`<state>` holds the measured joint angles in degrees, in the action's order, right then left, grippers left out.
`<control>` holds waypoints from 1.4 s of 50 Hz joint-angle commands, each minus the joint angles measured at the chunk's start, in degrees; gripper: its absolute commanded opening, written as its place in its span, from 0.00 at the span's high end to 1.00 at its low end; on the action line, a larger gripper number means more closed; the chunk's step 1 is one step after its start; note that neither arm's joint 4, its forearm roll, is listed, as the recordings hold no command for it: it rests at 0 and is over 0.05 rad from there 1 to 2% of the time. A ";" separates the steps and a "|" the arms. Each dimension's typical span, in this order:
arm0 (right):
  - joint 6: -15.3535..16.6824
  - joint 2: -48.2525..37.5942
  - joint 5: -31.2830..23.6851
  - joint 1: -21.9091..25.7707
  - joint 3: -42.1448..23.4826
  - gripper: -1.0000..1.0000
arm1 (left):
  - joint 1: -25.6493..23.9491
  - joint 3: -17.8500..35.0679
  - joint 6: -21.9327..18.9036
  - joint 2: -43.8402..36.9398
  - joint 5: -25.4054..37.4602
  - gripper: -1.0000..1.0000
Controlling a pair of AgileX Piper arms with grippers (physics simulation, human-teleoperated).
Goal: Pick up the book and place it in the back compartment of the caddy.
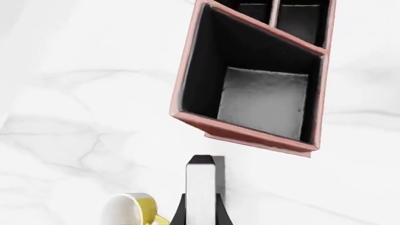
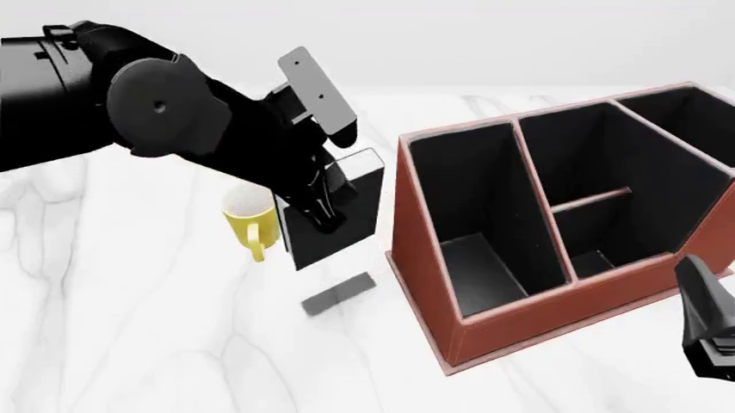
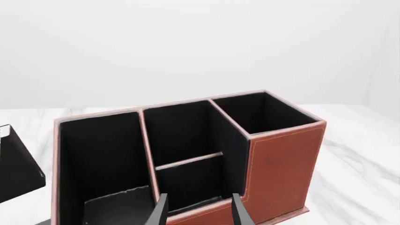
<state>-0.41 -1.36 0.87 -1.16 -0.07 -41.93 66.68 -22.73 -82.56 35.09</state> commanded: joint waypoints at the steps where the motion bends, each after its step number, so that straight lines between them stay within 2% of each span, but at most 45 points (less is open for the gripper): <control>1: -0.14 0.39 -0.30 -0.17 -0.02 0.00 | -2.93 8.34 -1.39 5.05 10.01 1.00; 13: -0.19 0.11 -0.05 -0.12 -0.01 0.00 | -5.19 18.60 -2.90 5.83 19.76 1.00; 27: -0.26 0.70 -0.58 -0.09 -0.05 0.00 | -6.53 31.28 -5.83 4.15 27.38 1.00; 29: -0.30 0.71 -0.60 -0.09 -0.05 0.00 | -6.91 35.90 -6.65 2.98 28.82 1.00; 32: -0.31 0.83 -0.72 -0.07 -0.07 0.00 | -8.06 38.85 -6.90 2.00 30.42 1.00; 35: -0.38 0.88 -0.80 -0.05 -0.08 0.00 | -9.36 45.74 -8.03 -0.21 33.71 1.00; 38: -0.41 0.92 -0.84 -0.03 -0.08 0.00 | -9.71 49.01 -8.83 -1.24 34.64 1.00; 46: -0.39 0.84 -0.76 0.04 -0.06 0.00 | -14.19 56.54 -9.15 -6.00 34.73 1.00; 47: -0.30 0.86 -0.78 0.05 -0.06 0.00 | -14.76 56.21 -9.82 -6.53 34.73 1.00; 49: -0.31 0.96 -0.86 0.03 -0.07 0.00 | -15.01 60.26 -9.79 -8.74 34.79 1.00; 54: -0.52 0.76 -0.65 -0.04 -0.06 0.00 | -17.59 65.45 -10.96 -14.07 34.75 1.00; 56: -0.51 0.81 -0.67 -0.02 -0.07 0.00 | -18.45 67.07 -10.17 -14.83 34.78 1.00; 60: -0.24 0.68 -0.50 0.16 -0.03 0.00 | -20.76 74.16 -8.02 -19.46 34.79 1.00; 62: -0.26 0.74 -0.56 0.13 -0.04 0.00 | -20.58 75.97 -8.40 -21.55 34.77 1.00; 64: -0.42 0.71 -0.55 0.05 -0.06 0.00 | -22.30 79.40 -6.04 -24.05 34.79 1.00; 65: -0.47 0.66 -0.50 0.04 -0.05 0.00 | -22.08 80.68 -6.76 -25.44 34.76 1.00; 67: -0.42 0.54 -0.41 0.09 -0.03 0.00 | -22.76 83.84 -4.95 -27.74 34.73 1.00; 68: -0.45 0.45 -0.34 0.11 -0.03 0.00 | -22.16 84.35 -5.69 -29.19 34.32 1.00; 70: -0.51 0.37 -0.27 0.09 -0.02 0.00 | -22.36 79.72 -5.53 -28.48 30.60 1.00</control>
<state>-0.83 -0.73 0.37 -1.10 -0.12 -61.83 139.98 -29.12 -103.58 69.24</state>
